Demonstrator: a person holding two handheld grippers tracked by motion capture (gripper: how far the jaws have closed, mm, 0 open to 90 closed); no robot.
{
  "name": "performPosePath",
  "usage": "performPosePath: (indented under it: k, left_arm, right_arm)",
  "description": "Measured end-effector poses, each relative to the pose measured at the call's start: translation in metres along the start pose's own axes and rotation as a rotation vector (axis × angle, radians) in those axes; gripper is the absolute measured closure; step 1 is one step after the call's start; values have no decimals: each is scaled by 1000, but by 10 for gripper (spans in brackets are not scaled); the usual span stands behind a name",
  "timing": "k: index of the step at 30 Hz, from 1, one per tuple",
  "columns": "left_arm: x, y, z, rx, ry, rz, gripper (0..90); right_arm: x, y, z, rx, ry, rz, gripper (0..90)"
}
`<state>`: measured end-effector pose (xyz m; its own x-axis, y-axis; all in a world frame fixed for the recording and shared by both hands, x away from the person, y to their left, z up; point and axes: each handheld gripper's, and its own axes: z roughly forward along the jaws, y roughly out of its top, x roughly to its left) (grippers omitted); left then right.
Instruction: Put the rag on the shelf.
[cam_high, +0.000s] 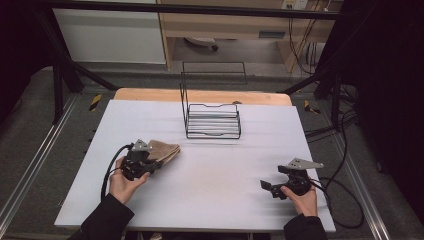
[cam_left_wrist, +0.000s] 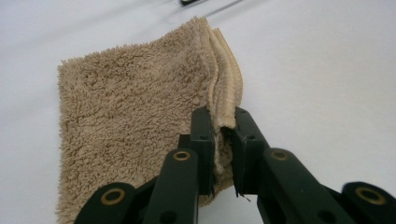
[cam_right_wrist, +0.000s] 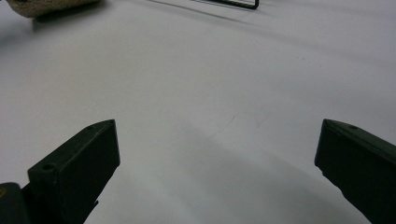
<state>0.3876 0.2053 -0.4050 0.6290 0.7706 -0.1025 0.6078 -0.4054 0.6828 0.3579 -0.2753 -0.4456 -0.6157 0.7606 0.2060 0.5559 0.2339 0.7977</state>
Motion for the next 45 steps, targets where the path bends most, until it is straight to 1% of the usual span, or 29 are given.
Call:
performPosePath:
  k: [3,5,6,7,9,10,12,13,16,17,19,20,21,23,24,27,30,31,32,33,34,35,36,37,38,40,41,43,45]
  left_arm:
    - [-9,-1,0,2,-25,-2,802]
    - [-14,-1,2,-2,-42,-13,802]
    - [-14,-1,2,-2,-42,-13,802]
    - [-19,-1,4,-4,-55,-14,801]
    - [-24,-1,7,-3,-66,-12,801]
    - [-24,-1,7,-3,-66,-12,801]
    - [-29,-1,11,0,-70,-12,801]
    - [-35,0,16,3,-86,-17,800]
    - [-43,1,23,3,-96,-5,799]
    - [-43,1,23,3,-96,-5,798]
    - [-48,2,27,-2,-99,-1,796]
    - [-49,2,28,-3,-97,7,793]
    - [-51,0,32,7,-98,11,788]
    - [-51,-1,34,10,-103,7,766]
    - [-51,-2,36,17,-117,10,743]
    - [-51,-2,34,11,-129,15,626]
    - [-49,1,25,-10,-125,35,531]
    - [-43,1,18,-19,-110,38,494]
    - [-43,1,18,-19,-110,38,455]
    - [-36,0,13,-19,-87,30,417]
    - [-31,-2,10,-13,-67,27,400]
    - [-31,-2,10,-13,-67,27,387]
    - [-19,-6,7,0,-32,10,374]
    - [-14,-9,5,2,-21,-9,367]
    - [-14,-9,5,2,-21,-9,365]
    - [-5,-15,4,9,-3,-36,367]
    - [1,-21,3,23,11,-52,375]
    - [5,-26,4,38,30,-57,391]
    - [7,-28,4,45,35,-60,418]
  right_arm:
    - [0,0,0,0,0,-1,5]
    - [0,0,0,0,0,-1,5]
    - [0,0,0,1,0,-4,5]
    - [0,0,0,1,0,-2,5]
    - [0,0,0,0,0,-2,5]
    - [0,0,0,0,0,-2,5]
    - [0,0,0,1,0,-3,5]
    - [0,0,0,4,0,-4,5]
    - [0,0,0,2,-1,-3,5]
    - [0,0,0,2,-1,-3,5]
    - [0,0,0,3,-2,-4,5]
    - [0,0,0,5,0,-4,5]
    - [0,0,0,5,0,-4,5]
    - [0,0,1,5,0,-3,5]
    - [0,0,1,5,0,-4,5]
    - [0,0,0,4,0,-3,5]
    - [0,0,1,5,-2,-3,5]
    - [0,0,1,4,-4,-3,5]
    - [0,0,1,4,-4,-2,5]
    - [0,0,1,4,-4,-5,5]
    - [0,0,1,4,-5,-4,6]
    - [0,0,1,4,-6,-4,5]
    - [0,0,1,3,-7,-3,5]
    - [1,0,1,3,-7,0,6]
    - [0,0,1,2,-9,-3,6]
    - [0,0,2,3,-12,-4,6]
    - [1,0,2,2,-13,-1,7]
    - [1,0,3,3,-16,-4,7]
    - [2,1,3,6,-18,-2,7]
